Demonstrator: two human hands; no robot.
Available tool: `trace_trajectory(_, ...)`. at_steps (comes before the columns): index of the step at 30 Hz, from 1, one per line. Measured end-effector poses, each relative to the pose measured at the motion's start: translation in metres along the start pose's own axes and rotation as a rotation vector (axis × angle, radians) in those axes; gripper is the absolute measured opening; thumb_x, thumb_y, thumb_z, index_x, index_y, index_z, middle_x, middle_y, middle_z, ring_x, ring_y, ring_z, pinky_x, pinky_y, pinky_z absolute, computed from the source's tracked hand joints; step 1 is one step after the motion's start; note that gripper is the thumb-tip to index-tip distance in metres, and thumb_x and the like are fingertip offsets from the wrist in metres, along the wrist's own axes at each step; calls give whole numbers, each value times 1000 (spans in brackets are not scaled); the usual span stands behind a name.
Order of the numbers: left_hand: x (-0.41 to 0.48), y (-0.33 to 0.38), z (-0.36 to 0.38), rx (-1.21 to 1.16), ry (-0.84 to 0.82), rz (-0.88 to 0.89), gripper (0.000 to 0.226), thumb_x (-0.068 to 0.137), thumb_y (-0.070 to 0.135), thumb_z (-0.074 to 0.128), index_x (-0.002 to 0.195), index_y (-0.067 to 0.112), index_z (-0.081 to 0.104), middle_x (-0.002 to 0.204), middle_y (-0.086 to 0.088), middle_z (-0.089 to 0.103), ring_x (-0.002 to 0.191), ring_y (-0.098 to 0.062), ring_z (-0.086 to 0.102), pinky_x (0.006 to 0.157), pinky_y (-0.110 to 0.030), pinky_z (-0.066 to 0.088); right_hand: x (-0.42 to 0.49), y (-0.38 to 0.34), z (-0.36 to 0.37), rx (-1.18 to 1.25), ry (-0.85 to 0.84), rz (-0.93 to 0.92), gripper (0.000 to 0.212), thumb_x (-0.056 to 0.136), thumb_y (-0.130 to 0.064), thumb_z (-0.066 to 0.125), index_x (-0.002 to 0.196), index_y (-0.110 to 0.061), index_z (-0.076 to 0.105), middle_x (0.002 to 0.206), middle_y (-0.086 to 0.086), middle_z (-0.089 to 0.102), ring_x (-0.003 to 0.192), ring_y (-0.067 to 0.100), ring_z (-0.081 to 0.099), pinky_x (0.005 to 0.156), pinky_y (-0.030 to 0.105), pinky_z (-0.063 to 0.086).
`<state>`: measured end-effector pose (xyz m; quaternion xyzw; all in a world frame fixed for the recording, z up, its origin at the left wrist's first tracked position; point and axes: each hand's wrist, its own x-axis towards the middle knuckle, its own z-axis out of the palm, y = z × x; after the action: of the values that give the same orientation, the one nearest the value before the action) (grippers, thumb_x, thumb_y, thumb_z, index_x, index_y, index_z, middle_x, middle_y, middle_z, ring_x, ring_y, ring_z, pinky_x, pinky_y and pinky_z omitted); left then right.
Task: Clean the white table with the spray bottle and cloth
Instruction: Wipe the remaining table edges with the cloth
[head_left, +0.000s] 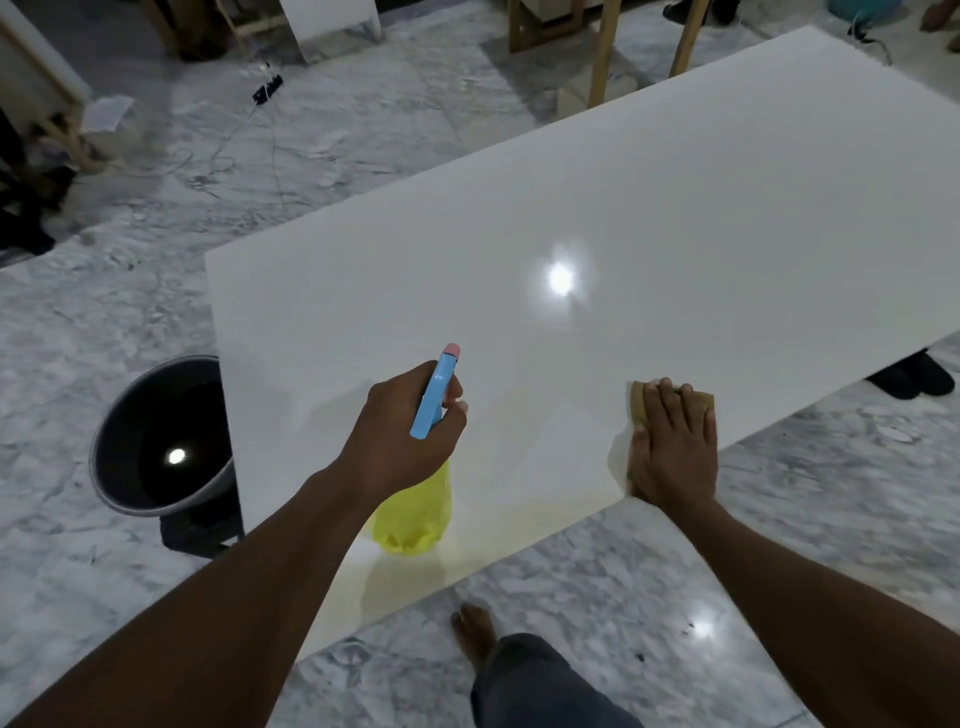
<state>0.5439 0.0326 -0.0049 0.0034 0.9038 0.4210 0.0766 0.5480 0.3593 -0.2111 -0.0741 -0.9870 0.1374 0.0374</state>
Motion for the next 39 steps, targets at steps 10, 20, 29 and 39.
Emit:
trace_trajectory(10, 0, -51, -94, -33, -48, -9, 8, 91, 30, 66, 87, 27, 60, 93, -3, 72, 79, -31, 75, 79, -54, 63, -51, -87, 18, 34, -1, 45, 64, 95, -37, 27, 154, -16, 31, 163, 5, 27, 152, 25, 17, 122, 52, 14)
trace_trajectory(20, -25, -132, -160, 38, -135, 61, 7, 97, 22, 68, 94, 17, 64, 93, -12, 72, 77, -36, 74, 79, -54, 63, -127, -208, 46, 101, 49, 85, 61, 95, -36, 31, 154, -19, 34, 162, 3, 29, 152, 23, 16, 122, 51, 13)
trace_trajectory(29, -96, -235, -246, 29, -227, 167, 14, 95, 15, 69, 84, 20, 61, 77, -13, 70, 72, -36, 73, 75, -55, 62, -256, -399, 97, 217, 136, 20, 57, 94, -29, 39, 150, -17, 42, 160, 2, 33, 152, 22, 20, 121, 52, 19)
trace_trajectory(39, -140, -294, -295, 44, -250, 224, 9, 95, 16, 69, 89, 19, 63, 74, -4, 66, 69, -30, 69, 71, -55, 63, -338, -555, 91, 989, -71, 495, 31, 102, -17, 42, 118, -33, 64, 84, 6, 71, 66, 25, 68, 54, 25, 53)
